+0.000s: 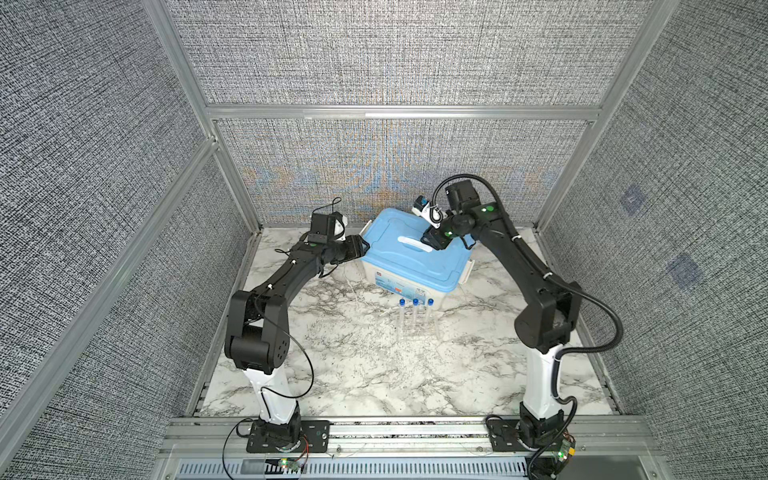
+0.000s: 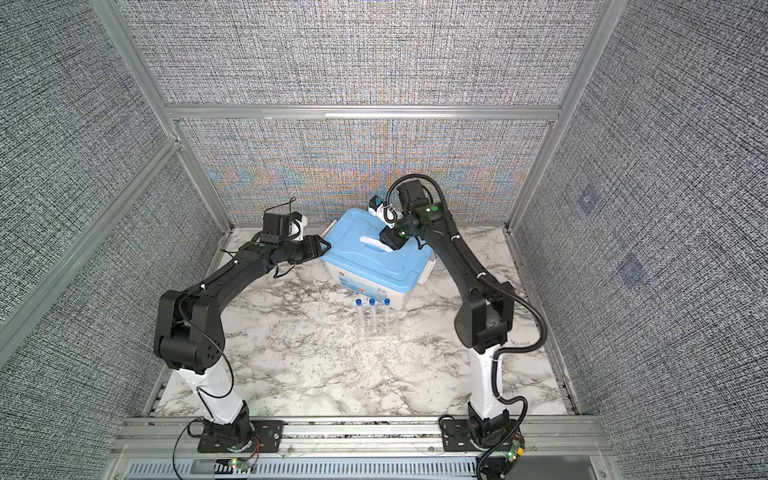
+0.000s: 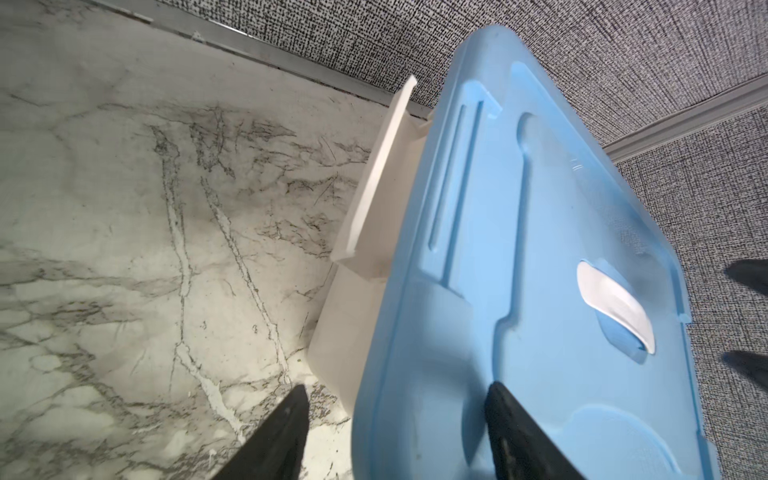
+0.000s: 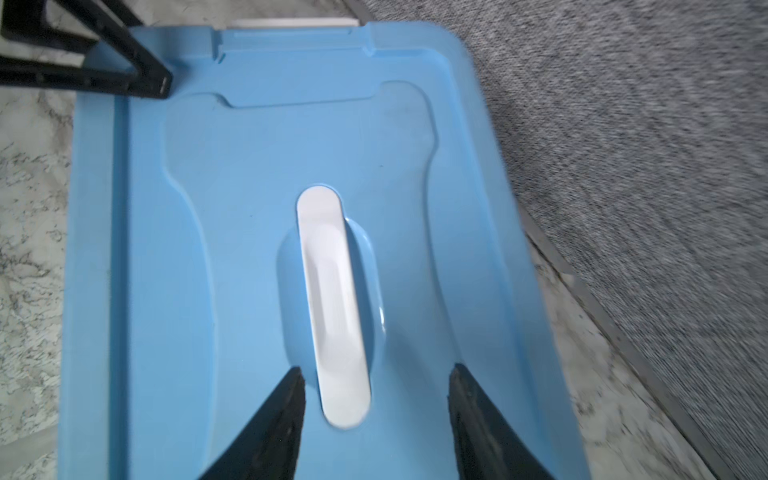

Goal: Organize the chemistry lab equipment

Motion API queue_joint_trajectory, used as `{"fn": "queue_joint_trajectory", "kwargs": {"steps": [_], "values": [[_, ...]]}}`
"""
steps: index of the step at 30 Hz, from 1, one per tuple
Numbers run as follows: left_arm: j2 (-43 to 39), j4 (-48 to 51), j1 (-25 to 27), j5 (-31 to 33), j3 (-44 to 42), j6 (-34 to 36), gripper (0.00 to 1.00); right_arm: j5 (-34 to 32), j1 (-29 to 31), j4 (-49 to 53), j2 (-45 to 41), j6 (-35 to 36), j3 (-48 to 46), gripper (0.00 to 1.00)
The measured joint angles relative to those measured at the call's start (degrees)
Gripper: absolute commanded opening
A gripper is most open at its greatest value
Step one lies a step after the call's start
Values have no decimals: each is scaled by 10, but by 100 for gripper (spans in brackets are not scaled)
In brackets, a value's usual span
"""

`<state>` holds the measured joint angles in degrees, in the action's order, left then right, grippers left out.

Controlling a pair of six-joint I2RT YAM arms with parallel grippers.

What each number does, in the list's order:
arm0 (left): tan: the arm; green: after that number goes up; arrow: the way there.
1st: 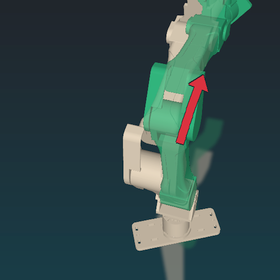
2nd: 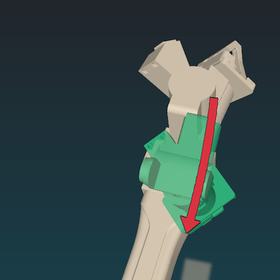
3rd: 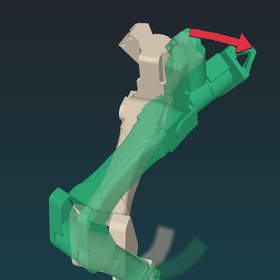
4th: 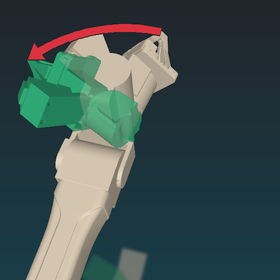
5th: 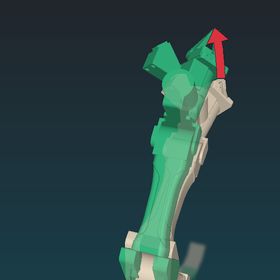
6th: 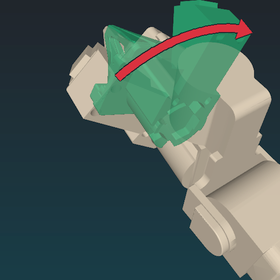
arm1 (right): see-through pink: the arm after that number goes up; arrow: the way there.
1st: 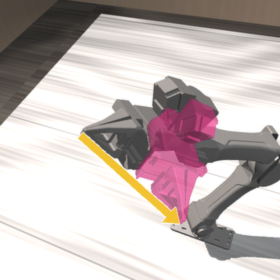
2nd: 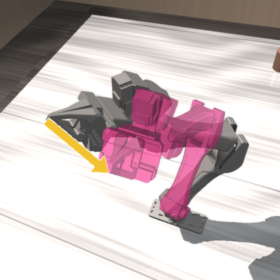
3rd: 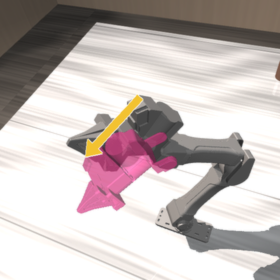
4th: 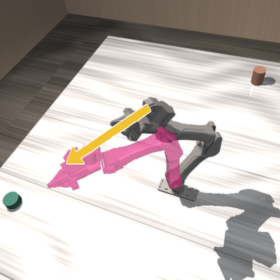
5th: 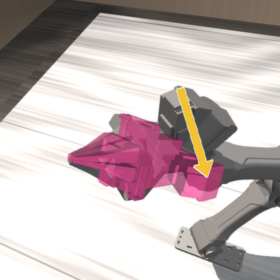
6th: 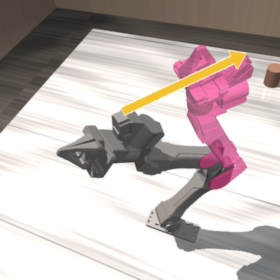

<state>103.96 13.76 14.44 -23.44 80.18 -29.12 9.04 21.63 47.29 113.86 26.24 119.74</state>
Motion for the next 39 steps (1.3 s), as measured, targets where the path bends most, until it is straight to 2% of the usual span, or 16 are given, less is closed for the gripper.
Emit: {"fn": "queue_joint_trajectory", "kwargs": {"steps": [2,6,10,14,21,24,26,35,39], "values": [[-18,-21,0,5,-30,-18,66,-40,-7,-27,-52,-43,-47,75],[-51,-60,0,9,-84,-57,65,-88,-54,-80,-168,-183,-182,76],[-62,-87,0,2,-108,-83,65,-49,-117,-112,-252,-325,-317,76],[-61,-96,1,-16,-110,-97,65,24,-158,-133,-292,-417,-401,76],[-44,-109,2,-42,-101,-118,65,159,-178,-187,-272,-508,-453,77],[-45,-113,2,-50,-103,-132,64,205,-185,-207,-249,-539,-454,85],[-49,-118,5,-51,-112,-136,63,233,-188,-220,-234,-544,-454,86],[-73,-155,24,-40,-153,-190,59,290,-199,-259,-195,-574,-478,86],[-82,-153,38,-39,-157,-195,59,308,-202,-284,-177,-587,-480,80]]}}
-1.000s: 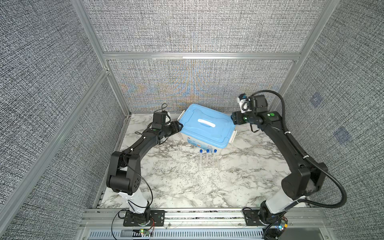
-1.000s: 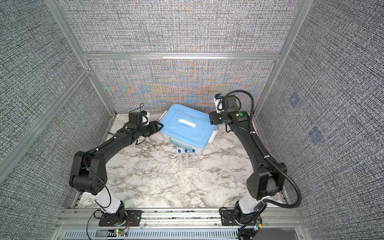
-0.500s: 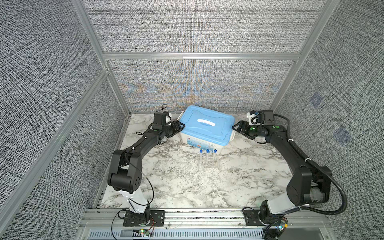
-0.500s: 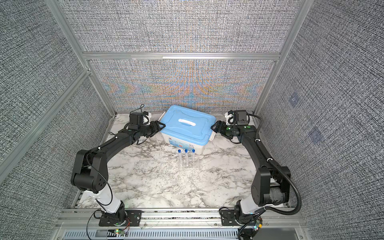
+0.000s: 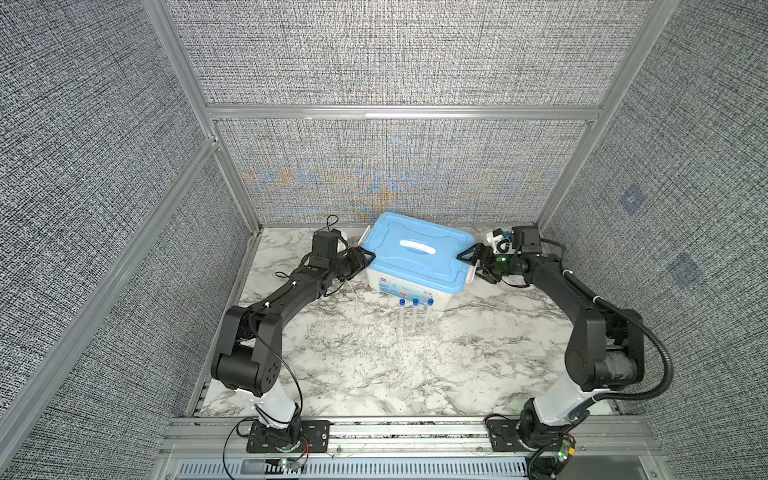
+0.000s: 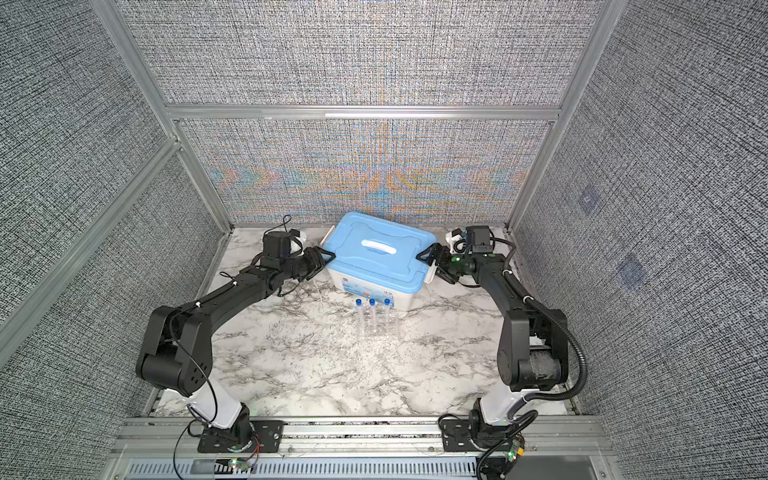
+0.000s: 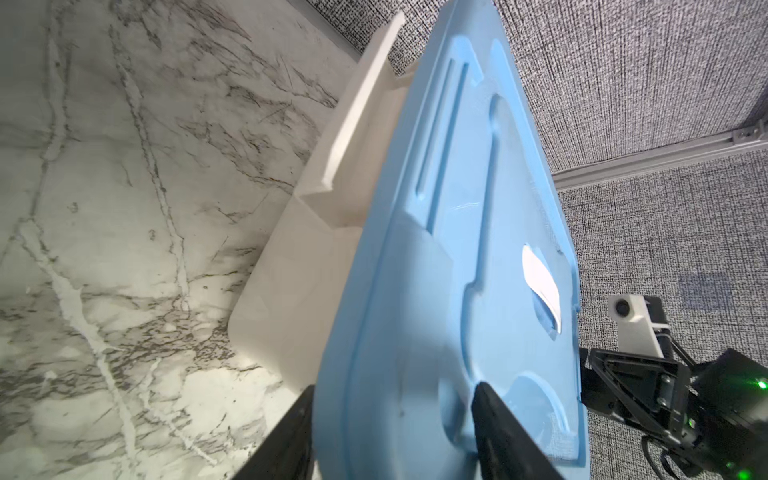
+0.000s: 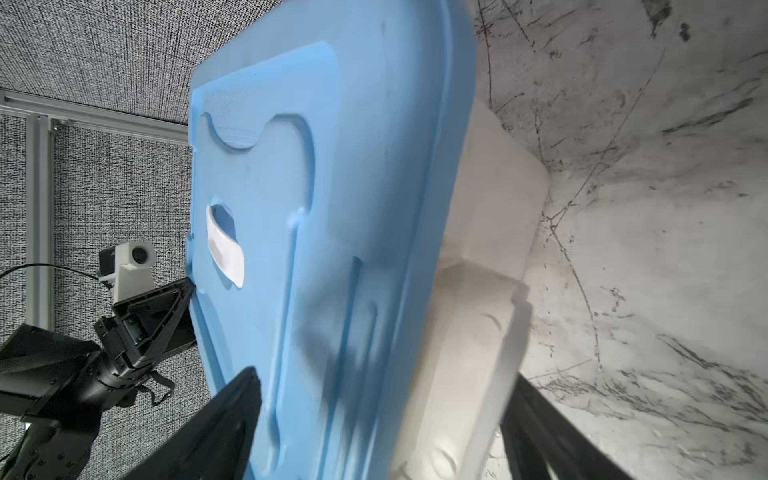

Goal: Organize the chemistry lab equipment

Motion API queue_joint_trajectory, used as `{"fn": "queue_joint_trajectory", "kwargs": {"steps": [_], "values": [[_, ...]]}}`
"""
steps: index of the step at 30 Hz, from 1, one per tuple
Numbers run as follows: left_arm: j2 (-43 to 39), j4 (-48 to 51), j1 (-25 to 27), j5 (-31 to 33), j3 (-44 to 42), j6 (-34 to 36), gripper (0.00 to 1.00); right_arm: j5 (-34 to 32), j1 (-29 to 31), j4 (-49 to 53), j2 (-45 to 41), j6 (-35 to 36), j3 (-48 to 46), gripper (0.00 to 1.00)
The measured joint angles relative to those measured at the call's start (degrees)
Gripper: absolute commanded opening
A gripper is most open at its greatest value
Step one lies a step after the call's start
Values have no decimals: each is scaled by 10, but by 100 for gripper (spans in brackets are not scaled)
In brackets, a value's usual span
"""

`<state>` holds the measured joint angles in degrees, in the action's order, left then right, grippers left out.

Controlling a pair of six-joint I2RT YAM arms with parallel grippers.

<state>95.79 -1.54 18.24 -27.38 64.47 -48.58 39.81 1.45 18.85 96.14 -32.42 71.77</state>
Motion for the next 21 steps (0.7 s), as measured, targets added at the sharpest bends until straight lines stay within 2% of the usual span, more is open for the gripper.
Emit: {"fn": "queue_joint_trajectory", "kwargs": {"steps": [10,21], "values": [[-56,5,20,31,-52,-33,59,-14,12,-11,8,-2,11,74],[-49,-92,22,23,-98,-88,59,-56,21,21,17,32,63,67]]}}
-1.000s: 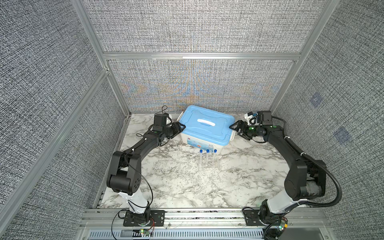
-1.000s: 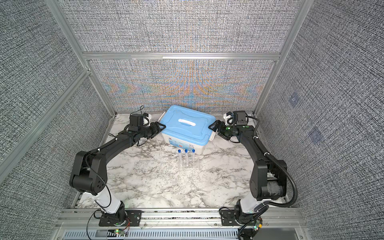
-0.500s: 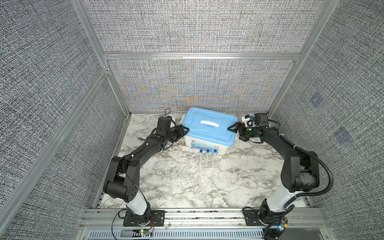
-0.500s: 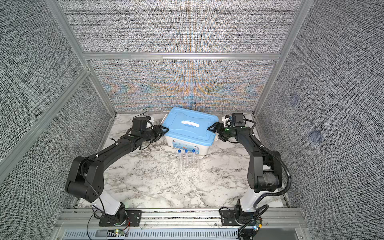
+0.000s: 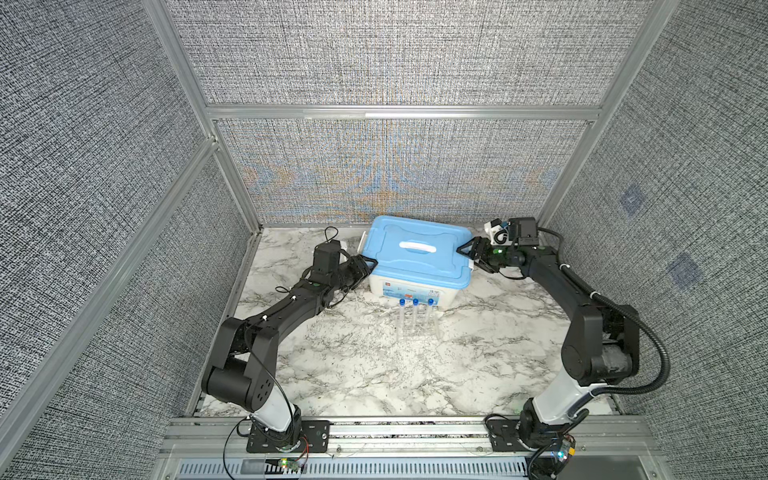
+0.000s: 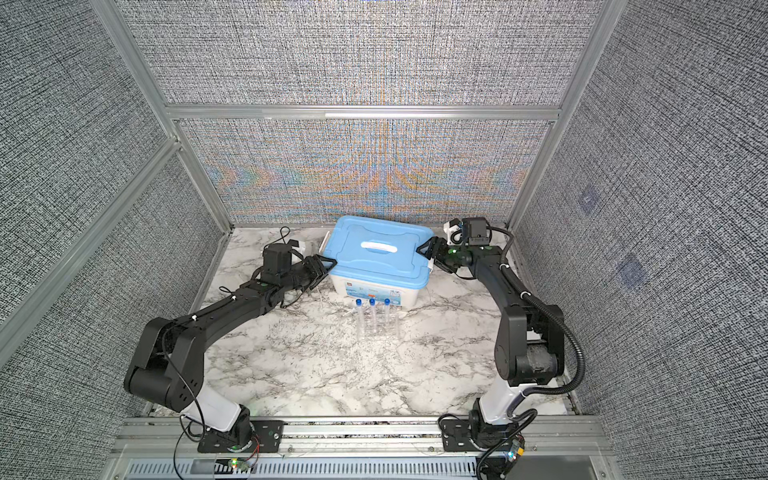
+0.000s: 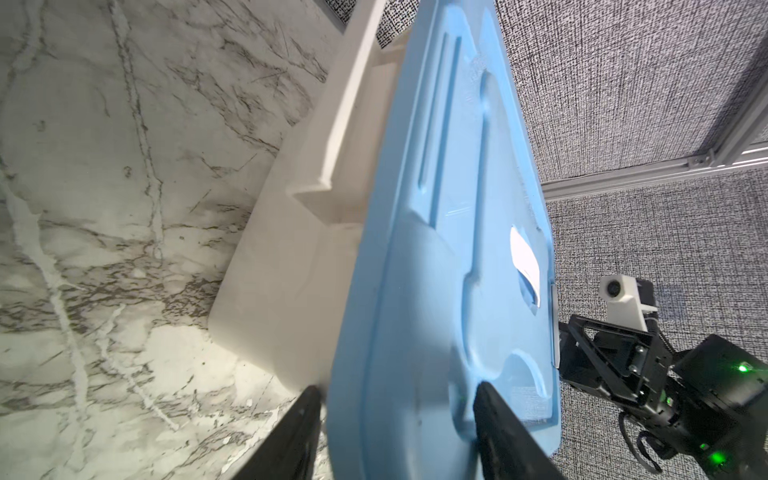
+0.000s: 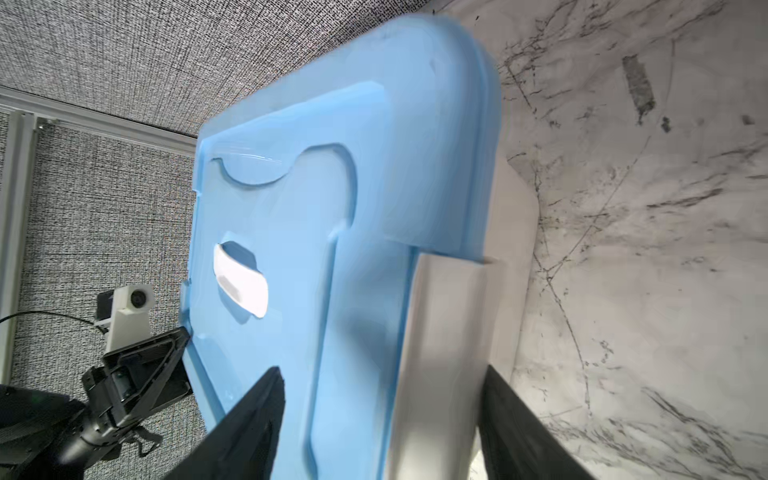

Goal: Organize the chemistry lab equipment

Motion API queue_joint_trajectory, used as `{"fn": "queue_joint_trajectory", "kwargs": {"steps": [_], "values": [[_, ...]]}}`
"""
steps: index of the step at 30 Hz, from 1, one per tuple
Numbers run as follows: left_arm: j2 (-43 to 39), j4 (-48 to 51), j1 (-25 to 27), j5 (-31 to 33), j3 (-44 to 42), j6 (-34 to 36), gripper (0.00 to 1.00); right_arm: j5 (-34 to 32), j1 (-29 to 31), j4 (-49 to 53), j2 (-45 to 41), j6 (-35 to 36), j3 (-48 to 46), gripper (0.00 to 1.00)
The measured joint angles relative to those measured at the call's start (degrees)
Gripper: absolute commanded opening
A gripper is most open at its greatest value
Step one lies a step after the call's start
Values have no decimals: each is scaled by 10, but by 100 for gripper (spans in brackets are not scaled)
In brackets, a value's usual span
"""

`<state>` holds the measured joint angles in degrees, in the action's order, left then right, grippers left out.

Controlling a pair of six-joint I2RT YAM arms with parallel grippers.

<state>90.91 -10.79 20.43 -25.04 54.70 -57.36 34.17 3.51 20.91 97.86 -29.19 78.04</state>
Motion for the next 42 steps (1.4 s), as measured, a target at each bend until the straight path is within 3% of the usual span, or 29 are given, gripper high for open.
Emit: {"fn": "queue_joint_trajectory", "kwargs": {"steps": [10,16,18,21,30,37,42], "values": [[-3,-2,2,11,-1,-6,59,-135,49,88,31,56,75,50],[-14,26,3,26,3,5,73,-225,92,127,57,75,127,48],[-36,48,3,23,-1,19,83,-223,102,131,68,86,142,48],[-80,59,-14,21,-21,29,89,-216,110,131,82,110,161,48],[-133,55,-109,-5,-56,31,90,-206,109,134,115,184,203,47],[-63,-24,-141,-78,-54,-19,89,-178,109,136,147,237,242,47],[16,-93,-150,-124,-13,-46,82,-157,109,141,163,270,263,47]]}}
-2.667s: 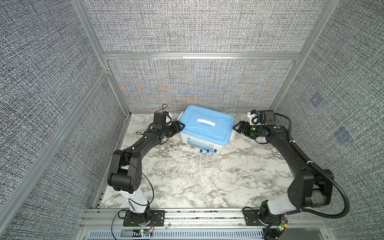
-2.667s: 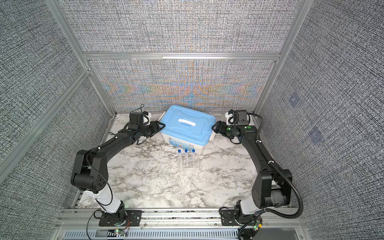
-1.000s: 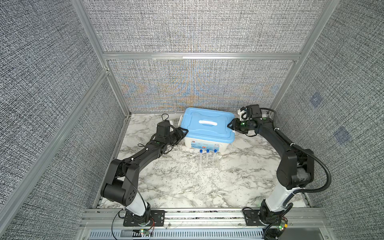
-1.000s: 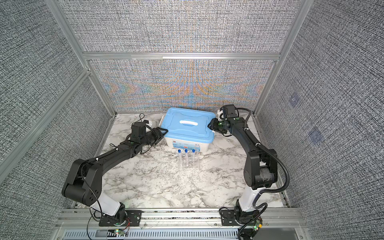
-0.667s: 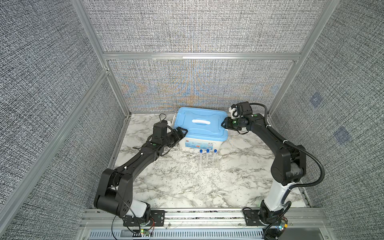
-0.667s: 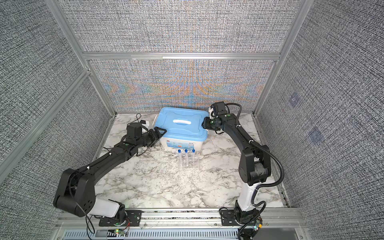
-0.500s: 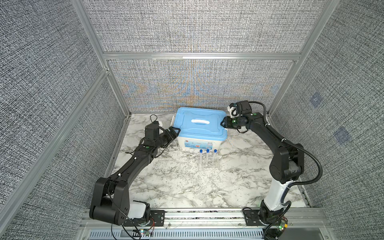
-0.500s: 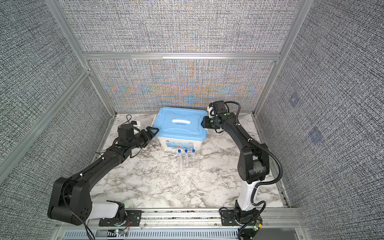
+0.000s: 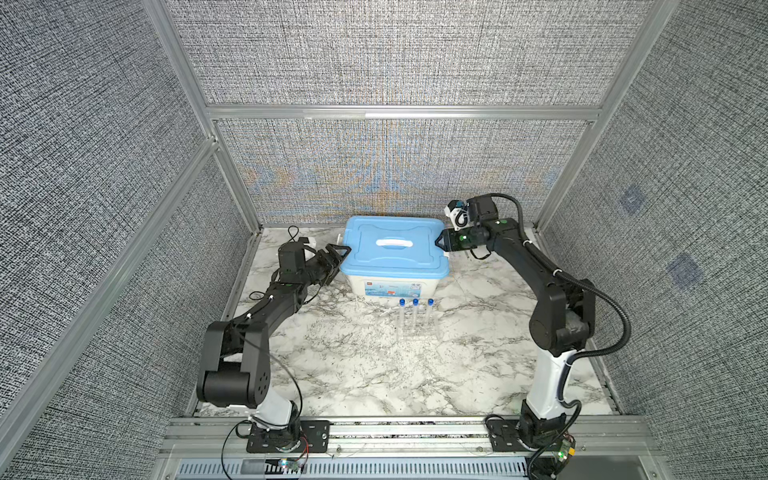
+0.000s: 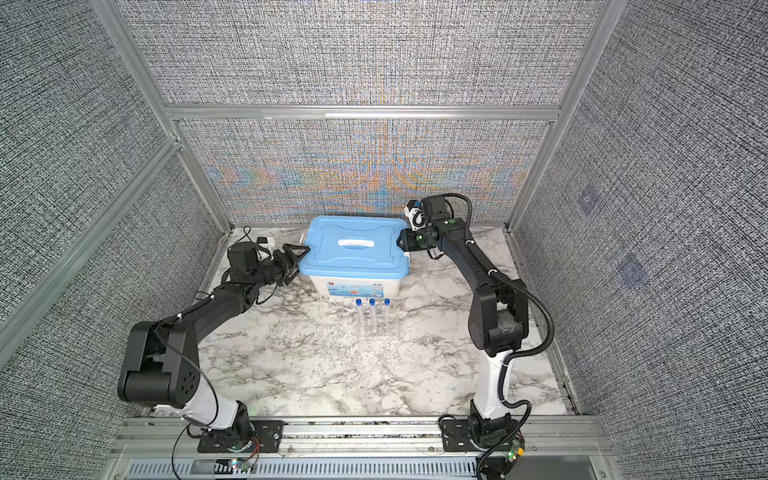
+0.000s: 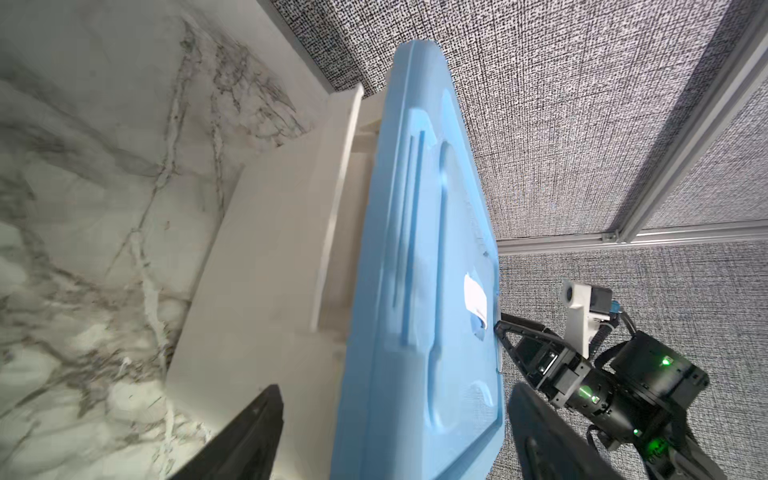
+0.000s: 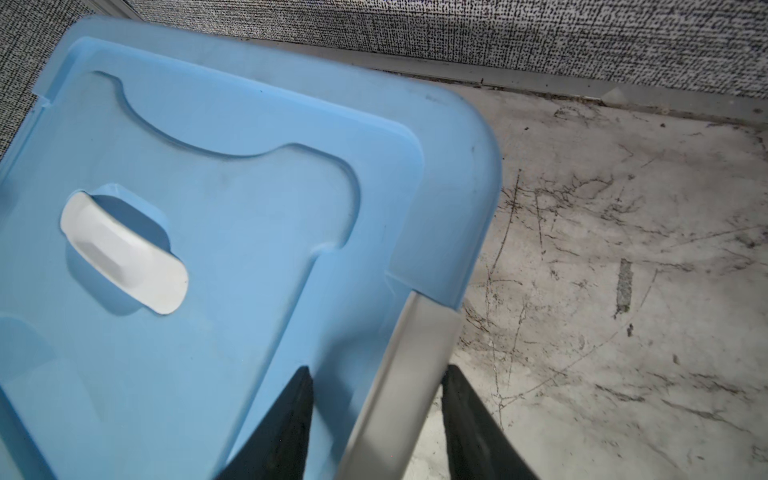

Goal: Organize the chemistry lab equipment

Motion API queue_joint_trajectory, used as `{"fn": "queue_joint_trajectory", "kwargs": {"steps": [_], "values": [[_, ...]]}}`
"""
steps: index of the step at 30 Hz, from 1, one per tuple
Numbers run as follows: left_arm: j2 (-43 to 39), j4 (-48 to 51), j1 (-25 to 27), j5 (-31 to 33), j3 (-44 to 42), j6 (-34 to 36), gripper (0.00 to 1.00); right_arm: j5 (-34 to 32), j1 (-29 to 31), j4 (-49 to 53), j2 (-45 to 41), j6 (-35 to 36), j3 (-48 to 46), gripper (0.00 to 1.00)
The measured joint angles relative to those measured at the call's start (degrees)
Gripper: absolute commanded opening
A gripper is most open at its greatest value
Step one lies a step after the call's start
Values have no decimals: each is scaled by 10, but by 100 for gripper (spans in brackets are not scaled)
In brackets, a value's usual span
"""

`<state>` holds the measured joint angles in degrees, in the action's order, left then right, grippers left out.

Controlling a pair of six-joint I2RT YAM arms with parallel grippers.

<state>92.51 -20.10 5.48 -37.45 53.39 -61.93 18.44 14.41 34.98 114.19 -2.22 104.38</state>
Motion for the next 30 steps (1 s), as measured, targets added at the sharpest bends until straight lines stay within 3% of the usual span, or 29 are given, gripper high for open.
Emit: {"fn": "queue_joint_trajectory", "kwargs": {"steps": [8,16,25,30], "values": [[59,-70,-8,-13,26,-20,71,22,0,18,8,24,17,47],[68,-103,-15,-6,16,-15,81,19,0,44,15,35,36,45],[129,-259,-46,-1,-28,-90,81,19,-1,51,14,42,37,45],[158,-297,-49,-5,3,-106,78,20,-2,53,13,42,36,45]]}}
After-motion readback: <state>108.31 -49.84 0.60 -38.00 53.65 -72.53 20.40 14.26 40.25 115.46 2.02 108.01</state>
